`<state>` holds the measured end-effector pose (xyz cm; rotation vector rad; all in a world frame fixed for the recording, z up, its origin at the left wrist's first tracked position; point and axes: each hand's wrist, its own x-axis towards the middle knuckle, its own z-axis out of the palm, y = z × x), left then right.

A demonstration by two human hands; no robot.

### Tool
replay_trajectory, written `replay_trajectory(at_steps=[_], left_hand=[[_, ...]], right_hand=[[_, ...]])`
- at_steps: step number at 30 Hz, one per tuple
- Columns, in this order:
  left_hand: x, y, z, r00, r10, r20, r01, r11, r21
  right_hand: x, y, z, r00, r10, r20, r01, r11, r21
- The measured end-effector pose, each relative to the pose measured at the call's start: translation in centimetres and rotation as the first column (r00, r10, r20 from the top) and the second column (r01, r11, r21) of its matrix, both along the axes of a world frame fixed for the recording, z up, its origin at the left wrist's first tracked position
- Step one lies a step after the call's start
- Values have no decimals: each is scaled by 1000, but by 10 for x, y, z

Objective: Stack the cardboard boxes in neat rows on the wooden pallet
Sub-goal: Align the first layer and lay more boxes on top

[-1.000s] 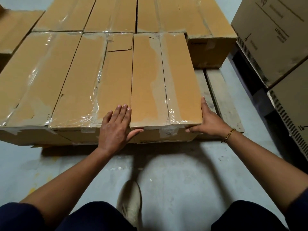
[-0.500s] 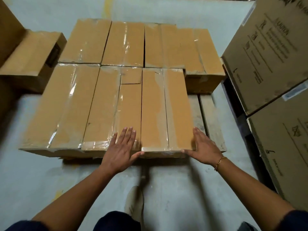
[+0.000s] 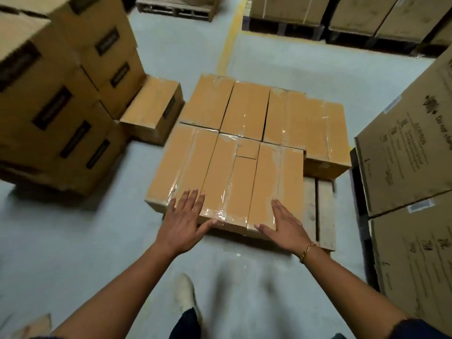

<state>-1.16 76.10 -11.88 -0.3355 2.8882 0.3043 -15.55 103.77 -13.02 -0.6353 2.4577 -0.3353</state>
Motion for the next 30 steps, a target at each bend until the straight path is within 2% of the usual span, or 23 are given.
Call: replay_trajectory(at_steps=[5,12,16,23,30], left_hand=[[39,-90,64,992,123,6,-123,992,-10],[85,-243,118,952,307,6,-306,947,97],[92,-311,133,916,401,6,-396,900,182],[54,-394,126,875,482,36,-469,828,309],[-50,-479,99,864,493,102,-491,779,390]], right_hand=[[18,-105,52,998,53,14,-52,997,-57],[35,-275,94,994,19,107,2,981,-192],[38,-343,107,989,23,147,15,967,-255],[4,-430,98,978,3,210,57,959,-278],[-83,-524,78,974,-8,226,73,957,-282]])
